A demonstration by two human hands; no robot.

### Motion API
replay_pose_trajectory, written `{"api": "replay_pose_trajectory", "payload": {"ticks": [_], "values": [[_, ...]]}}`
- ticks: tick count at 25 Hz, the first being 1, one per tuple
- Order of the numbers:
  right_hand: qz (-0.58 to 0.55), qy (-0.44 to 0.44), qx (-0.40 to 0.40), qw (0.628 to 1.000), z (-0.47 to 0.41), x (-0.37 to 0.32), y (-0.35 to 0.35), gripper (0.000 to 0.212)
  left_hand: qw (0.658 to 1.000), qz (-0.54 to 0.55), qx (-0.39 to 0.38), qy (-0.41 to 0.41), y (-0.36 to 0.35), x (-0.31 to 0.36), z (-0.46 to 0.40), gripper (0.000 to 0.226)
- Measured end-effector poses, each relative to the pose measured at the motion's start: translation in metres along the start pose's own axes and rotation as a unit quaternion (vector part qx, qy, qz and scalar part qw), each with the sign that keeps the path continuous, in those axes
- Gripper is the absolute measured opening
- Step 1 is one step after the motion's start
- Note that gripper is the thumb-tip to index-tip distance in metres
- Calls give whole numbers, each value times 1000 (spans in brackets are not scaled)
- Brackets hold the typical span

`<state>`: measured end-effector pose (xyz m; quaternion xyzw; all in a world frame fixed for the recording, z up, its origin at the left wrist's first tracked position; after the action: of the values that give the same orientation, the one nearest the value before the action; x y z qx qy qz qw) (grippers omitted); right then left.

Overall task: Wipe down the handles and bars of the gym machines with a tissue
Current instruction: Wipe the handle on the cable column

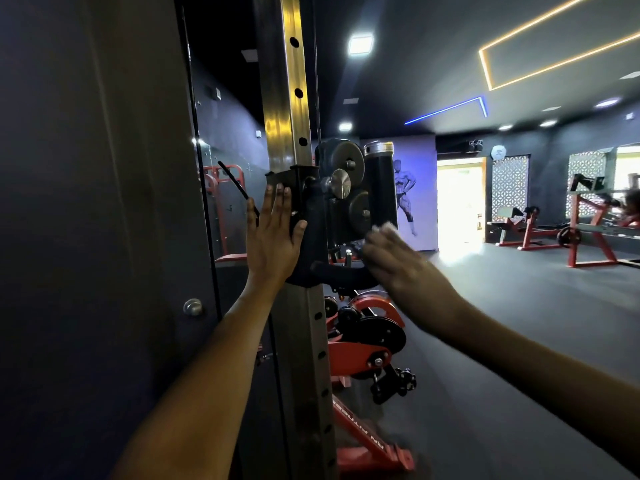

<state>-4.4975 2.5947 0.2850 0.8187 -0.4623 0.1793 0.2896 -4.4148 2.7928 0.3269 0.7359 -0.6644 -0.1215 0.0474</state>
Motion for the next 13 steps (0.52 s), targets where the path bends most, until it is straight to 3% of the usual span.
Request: {"api": "replay_pose_trajectory", "payload": {"ticks": [4, 7, 9, 13], "values": [[-17, 53, -65, 996, -10, -23, -12, 30, 1000, -3, -11, 17, -1, 2, 6, 64], [44, -36, -61, 996, -15, -9, -7, 35, 1000, 7, -4, 8, -3, 1, 11, 61], [69, -67, -91, 991, -10, -21, -8, 22, 1000, 17, 3, -4, -3, -1, 14, 58], [-15, -118, -314, 942, -48, -47, -45, 20, 999, 34, 0, -13, -3, -2, 16, 56]]}}
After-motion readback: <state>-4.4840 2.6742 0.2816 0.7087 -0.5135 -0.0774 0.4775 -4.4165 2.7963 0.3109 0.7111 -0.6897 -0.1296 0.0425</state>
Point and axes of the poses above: each hand's wrist, its own z-axis away from the middle knuckle, its own y-axis out of the back of the hand, x = y × z, the point moved 6 cm from there along -z, towards the middle knuckle, and after that the axes turned 4 degrees about -z, right-handed, at the moved point
